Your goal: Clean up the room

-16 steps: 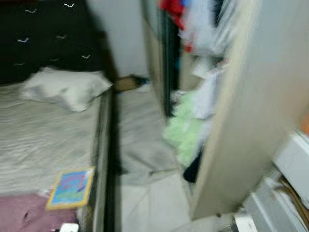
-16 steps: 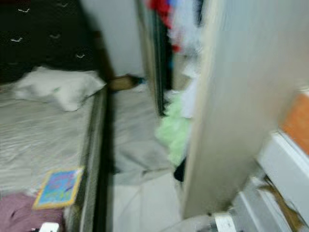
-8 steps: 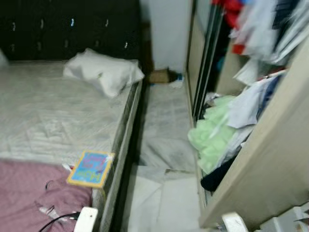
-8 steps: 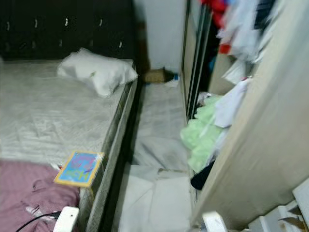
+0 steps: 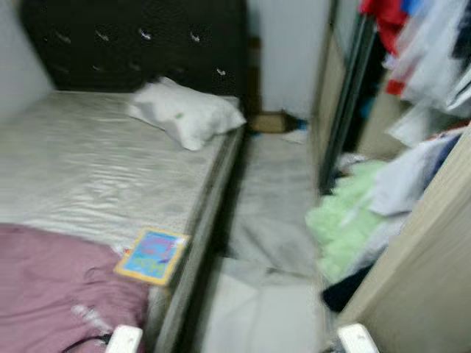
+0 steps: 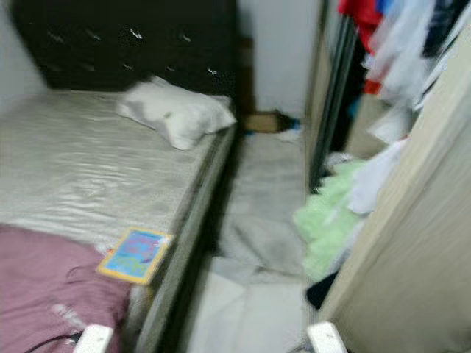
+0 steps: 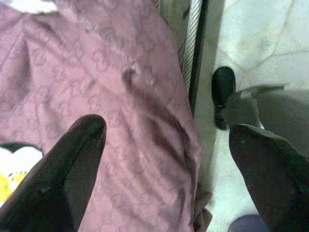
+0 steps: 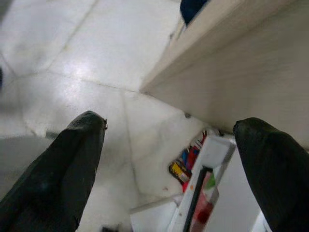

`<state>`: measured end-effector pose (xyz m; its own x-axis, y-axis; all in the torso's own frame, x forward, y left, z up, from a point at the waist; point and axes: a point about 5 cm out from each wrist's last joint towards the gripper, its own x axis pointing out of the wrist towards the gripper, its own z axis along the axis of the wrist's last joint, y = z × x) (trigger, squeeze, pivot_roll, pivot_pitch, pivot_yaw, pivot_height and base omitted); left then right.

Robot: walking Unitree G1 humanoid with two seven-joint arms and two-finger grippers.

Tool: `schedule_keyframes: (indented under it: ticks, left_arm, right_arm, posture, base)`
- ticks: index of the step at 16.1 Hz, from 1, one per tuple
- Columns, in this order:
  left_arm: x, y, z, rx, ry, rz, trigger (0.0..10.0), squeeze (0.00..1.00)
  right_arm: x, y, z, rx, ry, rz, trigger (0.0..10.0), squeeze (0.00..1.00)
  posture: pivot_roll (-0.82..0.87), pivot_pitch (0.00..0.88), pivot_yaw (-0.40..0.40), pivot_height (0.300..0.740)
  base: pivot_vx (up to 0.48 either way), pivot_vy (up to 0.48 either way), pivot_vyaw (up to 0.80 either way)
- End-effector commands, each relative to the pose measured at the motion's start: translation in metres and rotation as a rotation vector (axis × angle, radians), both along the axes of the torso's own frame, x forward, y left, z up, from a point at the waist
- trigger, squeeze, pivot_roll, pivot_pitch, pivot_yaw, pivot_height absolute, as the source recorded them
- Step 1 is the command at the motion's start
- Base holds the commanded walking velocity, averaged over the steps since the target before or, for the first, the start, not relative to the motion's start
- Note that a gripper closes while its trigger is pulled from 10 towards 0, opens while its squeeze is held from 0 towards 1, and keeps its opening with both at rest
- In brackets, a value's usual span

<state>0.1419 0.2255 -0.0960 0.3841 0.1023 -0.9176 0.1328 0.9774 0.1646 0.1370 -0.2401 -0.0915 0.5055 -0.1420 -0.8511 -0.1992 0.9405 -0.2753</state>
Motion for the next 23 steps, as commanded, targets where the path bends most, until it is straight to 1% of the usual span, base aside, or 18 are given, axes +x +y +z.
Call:
schedule_keyframes:
  ticks: [1,4,7,13,23]
  left_arm:
    - [-0.0045,0.0073,0.0001,0.015,0.018,-0.013,10.0,0.00]
    - [-0.0046,0.0037,-0.0007,0.007,0.021,-0.032,10.0,0.00]
    - [-0.0050,0.0039,-0.0008,0.004,0.027,-0.044,10.0,0.00]
    - [-0.0055,0.0073,-0.0001,0.013,0.035,-0.061,10.0,0.00]
    - [-0.0040,0.0077,0.0007,0.007,0.021,-0.064,10.0,0.00]
  right_arm:
    - [0.0024,0.0047,-0.0006,0.006,0.006,0.019,10.0,0.00]
    - [0.0066,0.0088,0.0002,0.015,-0.005,0.048,10.0,0.00]
    - [0.0056,0.0103,-0.0003,0.014,0.001,0.077,10.0,0.00]
    - [0.0020,0.0080,-0.0010,0.004,0.013,0.094,10.0,0.00]
    - [0.0062,0.0089,0.0004,-0.008,0.008,0.132,10.0,0.00]
  posture:
    - [-0.05,0.000,0.033,0.740]
    - [-0.05,0.000,0.033,0.740]
    - [-0.05,0.000,0.033,0.740]
    - [-0.05,0.000,0.036,0.740]
    - [-0.05,0.000,0.034,0.740]
  base:
    - [0.000,0.000,0.61]
    - [0.000,0.000,0.62]
    - [0.000,0.000,0.62]
    - [0.000,0.000,0.62]
    - [0.000,0.000,0.62]
